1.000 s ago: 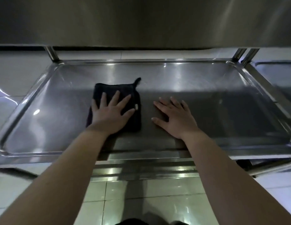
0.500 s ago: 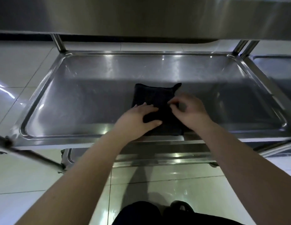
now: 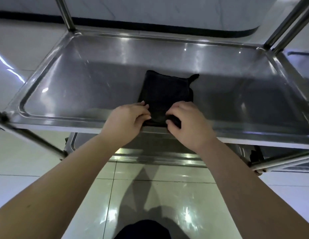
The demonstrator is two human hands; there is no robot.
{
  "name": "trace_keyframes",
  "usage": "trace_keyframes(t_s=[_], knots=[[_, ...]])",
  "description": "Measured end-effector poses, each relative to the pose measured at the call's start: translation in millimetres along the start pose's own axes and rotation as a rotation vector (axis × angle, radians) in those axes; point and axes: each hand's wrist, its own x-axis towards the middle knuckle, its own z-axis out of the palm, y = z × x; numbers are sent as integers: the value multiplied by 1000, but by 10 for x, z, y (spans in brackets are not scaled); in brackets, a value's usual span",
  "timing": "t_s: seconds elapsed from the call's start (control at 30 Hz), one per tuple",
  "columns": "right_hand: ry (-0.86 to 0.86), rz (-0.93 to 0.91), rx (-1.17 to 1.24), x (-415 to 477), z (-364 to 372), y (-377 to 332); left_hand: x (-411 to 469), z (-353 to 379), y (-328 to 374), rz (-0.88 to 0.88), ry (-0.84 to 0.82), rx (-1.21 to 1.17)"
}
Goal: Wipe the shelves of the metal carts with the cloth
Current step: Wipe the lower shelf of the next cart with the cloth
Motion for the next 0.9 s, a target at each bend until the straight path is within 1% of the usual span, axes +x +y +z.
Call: trace_keyframes(t_s=[0.07,0.17,0.23,0.33,0.43,0.5,0.53,0.6,0.63,0.67,0.73,0.77,0.8,0.83,0.9], knots=[[-14,4,-54,57,3,-146,63,-29,68,-143,40,-92],[-11,6,-66,135,67,-341,212,-49,131,-330,129,-147],[22,27,-109,171,115,-420,318,-63,164,-501,174,-285],[46,104,-232,193,158,-512,461,-125,230,-730,165,-524],[104,171,-281,175,221,-630,562,-205,292,-825,111,-626],[134,151,-266,166,247,-684,574,-242,310,-808,60,-616],[139,124,-244,167,226,-690,564,-254,297,-772,54,-613],[125,92,-161,185,123,-642,519,-281,220,-667,64,-649],[114,96,-83,200,52,-586,495,-295,180,-595,41,-635],[118,105,10,213,-44,-532,478,-306,137,-509,-8,-546],[146,131,196,251,-266,-427,503,-314,109,-317,-150,-181],[133,147,254,279,-380,-373,543,-300,126,-228,-197,-25],[93,163,290,311,-500,-324,594,-287,149,-178,-221,74],[45,175,321,343,-603,-271,647,-277,184,-172,-218,124],[8,193,409,376,-788,-172,742,-269,258,-177,-165,173]])
